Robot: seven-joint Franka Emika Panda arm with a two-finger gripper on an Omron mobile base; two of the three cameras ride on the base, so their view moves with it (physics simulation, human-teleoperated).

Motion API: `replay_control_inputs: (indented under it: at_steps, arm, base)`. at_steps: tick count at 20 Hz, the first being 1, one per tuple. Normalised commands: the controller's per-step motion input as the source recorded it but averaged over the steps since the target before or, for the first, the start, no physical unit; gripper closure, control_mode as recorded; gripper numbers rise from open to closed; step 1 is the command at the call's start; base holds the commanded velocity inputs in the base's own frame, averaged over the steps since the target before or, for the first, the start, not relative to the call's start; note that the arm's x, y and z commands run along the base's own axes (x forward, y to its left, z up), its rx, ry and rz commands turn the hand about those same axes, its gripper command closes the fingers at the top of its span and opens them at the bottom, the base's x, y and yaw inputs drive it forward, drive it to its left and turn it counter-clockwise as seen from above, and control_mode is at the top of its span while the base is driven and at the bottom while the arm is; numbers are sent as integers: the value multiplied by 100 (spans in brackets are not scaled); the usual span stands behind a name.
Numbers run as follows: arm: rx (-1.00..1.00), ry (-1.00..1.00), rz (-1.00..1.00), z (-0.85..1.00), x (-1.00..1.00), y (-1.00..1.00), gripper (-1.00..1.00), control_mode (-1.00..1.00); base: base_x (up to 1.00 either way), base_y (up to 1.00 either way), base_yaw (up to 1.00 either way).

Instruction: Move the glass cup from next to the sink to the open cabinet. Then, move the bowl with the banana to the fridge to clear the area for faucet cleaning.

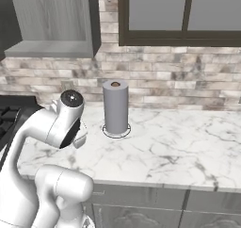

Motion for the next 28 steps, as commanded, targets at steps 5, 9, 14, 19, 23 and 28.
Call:
replay_control_inputs:
  at_steps: [5,9,14,19,23,28]
  arm:
    - [-2,-11,-2,100,8,33,100,-100]
    - [-5,-17,-8,100,0,46,100,-100]
    - [-1,-9,-19,100,0,35,100,-100]
    - [7,0,-33,86,0,14,100,-100]
    - [12,0,-34,57,0,0,100,-100]
    - [3,-13,-8,22,-10,0,100,-100]
  base:
    - [0,0,0]
    - [0,0,0]
    - [0,0,0]
    - [0,0,0]
    - [0,0,0]
    - [0,0,0]
